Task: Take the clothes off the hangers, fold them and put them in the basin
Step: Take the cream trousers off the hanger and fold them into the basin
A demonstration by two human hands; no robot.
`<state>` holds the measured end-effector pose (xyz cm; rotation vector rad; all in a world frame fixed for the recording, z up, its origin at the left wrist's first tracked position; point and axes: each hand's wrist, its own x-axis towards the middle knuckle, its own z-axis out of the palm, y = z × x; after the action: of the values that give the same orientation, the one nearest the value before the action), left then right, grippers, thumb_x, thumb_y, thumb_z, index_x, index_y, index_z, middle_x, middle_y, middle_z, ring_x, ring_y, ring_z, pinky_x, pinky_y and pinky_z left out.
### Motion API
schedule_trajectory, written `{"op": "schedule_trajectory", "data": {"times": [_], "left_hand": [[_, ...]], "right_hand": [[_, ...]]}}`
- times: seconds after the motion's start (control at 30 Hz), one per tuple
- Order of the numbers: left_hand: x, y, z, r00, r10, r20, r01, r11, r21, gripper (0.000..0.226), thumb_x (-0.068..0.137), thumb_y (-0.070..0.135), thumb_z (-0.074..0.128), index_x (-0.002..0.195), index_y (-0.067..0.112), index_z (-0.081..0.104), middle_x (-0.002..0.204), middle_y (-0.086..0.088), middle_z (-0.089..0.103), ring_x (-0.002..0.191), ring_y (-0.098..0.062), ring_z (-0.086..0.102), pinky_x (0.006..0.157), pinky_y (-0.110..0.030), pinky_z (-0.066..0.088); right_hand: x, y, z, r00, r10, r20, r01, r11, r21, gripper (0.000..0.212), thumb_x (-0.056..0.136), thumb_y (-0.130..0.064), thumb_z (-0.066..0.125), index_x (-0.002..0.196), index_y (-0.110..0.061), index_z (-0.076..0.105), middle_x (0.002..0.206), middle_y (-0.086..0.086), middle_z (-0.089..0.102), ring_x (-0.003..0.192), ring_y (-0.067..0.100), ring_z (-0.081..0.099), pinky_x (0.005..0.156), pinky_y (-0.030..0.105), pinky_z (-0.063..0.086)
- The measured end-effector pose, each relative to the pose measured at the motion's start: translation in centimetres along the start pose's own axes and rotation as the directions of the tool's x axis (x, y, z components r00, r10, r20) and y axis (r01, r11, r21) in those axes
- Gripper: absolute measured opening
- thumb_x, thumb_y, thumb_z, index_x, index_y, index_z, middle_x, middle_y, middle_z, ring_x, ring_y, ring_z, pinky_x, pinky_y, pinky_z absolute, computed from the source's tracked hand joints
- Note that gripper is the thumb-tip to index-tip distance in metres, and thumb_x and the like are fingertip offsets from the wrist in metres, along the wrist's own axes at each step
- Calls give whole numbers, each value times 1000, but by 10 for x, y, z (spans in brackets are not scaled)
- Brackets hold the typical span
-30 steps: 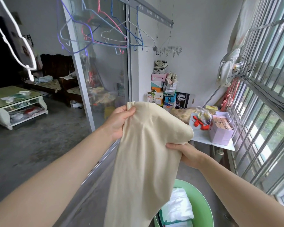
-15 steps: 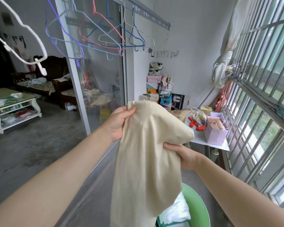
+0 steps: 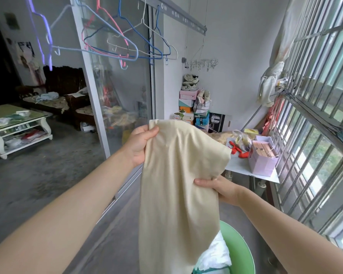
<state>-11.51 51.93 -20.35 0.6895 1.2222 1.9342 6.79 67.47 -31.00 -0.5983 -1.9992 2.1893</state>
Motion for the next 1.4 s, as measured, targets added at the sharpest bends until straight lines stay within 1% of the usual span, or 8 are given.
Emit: {"op": "schedule_trajectory", "data": {"times": [0.2, 0.3, 0.63, 0.8, 0.9, 1.07, 1.2, 1.4], "left_hand": [[5, -13, -25, 981, 16, -193, 14, 988, 154, 17, 98, 4, 46, 89, 6, 61, 60, 2, 70, 54, -8, 67, 56, -23, 56], [7, -16, -30, 979, 11, -204, 20, 988, 151, 16, 98, 5, 47, 91, 6, 61, 61, 2, 70, 55, -7, 67, 56, -22, 55], [14, 9, -32, 993, 115, 33, -115, 993, 9, 21, 93, 11, 51, 112, 6, 59, 96, -6, 70, 88, -19, 67, 81, -30, 54], [-4, -46, -44, 946, -321, -44, 321, 947, 16, 65, 91, 63, 33, 82, 18, 79, 87, -6, 75, 77, -18, 72, 74, -33, 51], [-8, -71, -51, 897, -441, -5, 441, 897, -1, 71, 85, 72, 34, 95, 15, 76, 96, -10, 74, 81, -21, 73, 79, -37, 48], [-4, -80, -66, 862, -466, 202, 472, 881, 16, 69, 34, 26, 97, 97, 7, 76, 99, -14, 73, 84, -26, 72, 67, -34, 59], [-2, -91, -65, 865, -434, 253, 448, 894, 3, 74, 27, 8, 95, 97, 3, 73, 98, -16, 72, 84, -29, 72, 67, -38, 59], [6, -89, -52, 932, -354, 80, 358, 933, -45, 59, 61, -6, 58, 120, -6, 55, 93, -17, 71, 78, -29, 71, 67, -39, 58]], "right_hand": [[4, 6, 2, 971, -39, -235, -25, 964, -263, 32, 94, -31, 54, 107, -6, 68, 109, 9, 71, 100, 20, 67, 95, 36, 51], [6, 8, 8, 972, 44, -230, -52, 998, -27, 24, 97, -31, 49, 104, -15, 65, 96, -1, 74, 85, 11, 69, 80, 27, 55], [10, -3, 13, 973, 165, -163, -75, 889, 451, 39, 93, -43, 49, 122, -19, 61, 119, 14, 66, 99, 30, 64, 91, 44, 50], [15, -10, 13, 968, 202, -151, -96, 847, 523, 47, 88, -50, 54, 119, -16, 65, 118, 15, 66, 109, 32, 61, 99, 47, 45], [14, -14, 9, 950, 239, -202, -119, 873, 473, 54, 89, -52, 51, 122, -10, 63, 115, 17, 67, 105, 32, 62, 100, 45, 44], [19, -5, -8, 903, 247, -351, -79, 899, 430, 58, 87, -56, 53, 123, -11, 61, 114, 13, 69, 107, 30, 64, 98, 43, 47], [11, -7, -12, 913, 220, -344, -44, 890, 453, 45, 94, -49, 46, 105, -9, 65, 84, 8, 75, 77, 23, 70, 76, 35, 51], [4, -24, -29, 899, 228, -374, -57, 907, 417, 53, 92, -55, 45, 116, -11, 61, 110, 13, 69, 100, 28, 64, 80, 38, 50]]}}
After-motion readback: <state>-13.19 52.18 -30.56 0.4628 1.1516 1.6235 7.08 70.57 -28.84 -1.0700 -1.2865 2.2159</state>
